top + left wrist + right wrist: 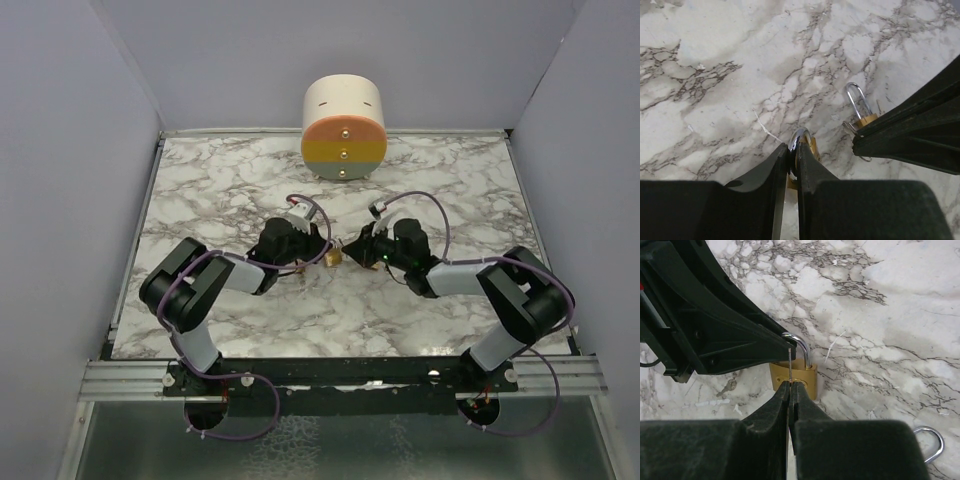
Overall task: Lock with the key
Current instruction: Place the lock at the center of the board, then place the key at the center of the board.
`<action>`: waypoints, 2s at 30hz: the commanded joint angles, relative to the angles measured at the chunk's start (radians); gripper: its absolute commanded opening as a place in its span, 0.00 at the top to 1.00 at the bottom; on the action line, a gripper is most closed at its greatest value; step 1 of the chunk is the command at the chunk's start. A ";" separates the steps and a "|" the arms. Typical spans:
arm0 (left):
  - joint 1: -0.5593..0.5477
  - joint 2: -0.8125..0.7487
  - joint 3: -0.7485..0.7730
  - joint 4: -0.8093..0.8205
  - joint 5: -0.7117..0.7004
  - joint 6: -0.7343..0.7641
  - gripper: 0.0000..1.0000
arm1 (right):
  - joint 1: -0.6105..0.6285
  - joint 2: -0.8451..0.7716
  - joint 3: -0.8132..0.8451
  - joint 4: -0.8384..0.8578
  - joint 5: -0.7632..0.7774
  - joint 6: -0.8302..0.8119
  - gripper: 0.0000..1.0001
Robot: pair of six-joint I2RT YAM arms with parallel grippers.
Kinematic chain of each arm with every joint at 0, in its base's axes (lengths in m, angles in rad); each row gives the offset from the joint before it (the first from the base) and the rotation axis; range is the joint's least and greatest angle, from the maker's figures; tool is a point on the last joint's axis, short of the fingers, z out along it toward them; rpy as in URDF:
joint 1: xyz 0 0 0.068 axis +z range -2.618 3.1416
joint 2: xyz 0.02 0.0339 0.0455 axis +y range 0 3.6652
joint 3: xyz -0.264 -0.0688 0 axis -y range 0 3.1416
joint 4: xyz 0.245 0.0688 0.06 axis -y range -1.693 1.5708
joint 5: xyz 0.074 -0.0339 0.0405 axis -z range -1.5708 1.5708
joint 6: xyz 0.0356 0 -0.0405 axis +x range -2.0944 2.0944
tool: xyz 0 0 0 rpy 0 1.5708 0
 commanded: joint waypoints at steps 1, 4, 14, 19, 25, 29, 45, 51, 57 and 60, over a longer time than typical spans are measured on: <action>0.020 0.060 0.063 -0.003 0.003 0.045 0.82 | 0.007 0.038 0.045 -0.043 0.070 -0.027 0.98; 0.023 0.083 0.100 -0.064 -0.039 0.085 0.71 | 0.007 0.072 0.053 -0.059 0.102 -0.028 0.98; 0.027 0.096 0.151 -0.104 -0.060 0.111 0.41 | 0.009 0.144 0.108 -0.078 0.102 -0.024 0.98; 0.030 0.050 0.147 -0.124 -0.086 0.123 0.34 | 0.011 0.159 0.129 -0.096 0.102 -0.026 0.94; 0.040 -0.059 0.105 -0.151 -0.145 0.145 0.33 | 0.016 0.160 0.134 -0.103 0.102 -0.026 0.80; 0.061 -0.125 0.078 -0.168 -0.166 0.155 0.33 | 0.018 0.157 0.137 -0.108 0.104 -0.027 0.77; 0.194 -0.500 -0.061 -0.255 -0.206 0.118 0.27 | 0.074 -0.200 0.157 -0.105 0.109 -0.066 0.00; 0.256 -0.610 -0.106 -0.261 -0.167 0.053 0.26 | 0.072 -0.226 0.172 0.014 -0.006 -0.046 0.00; 0.296 -0.701 -0.157 -0.294 -0.185 0.023 0.22 | 0.085 -0.130 0.345 -0.327 -0.031 -0.072 0.00; 0.318 -0.741 -0.181 -0.317 -0.209 0.008 0.19 | 0.166 -0.138 0.308 -0.307 0.099 -0.133 0.00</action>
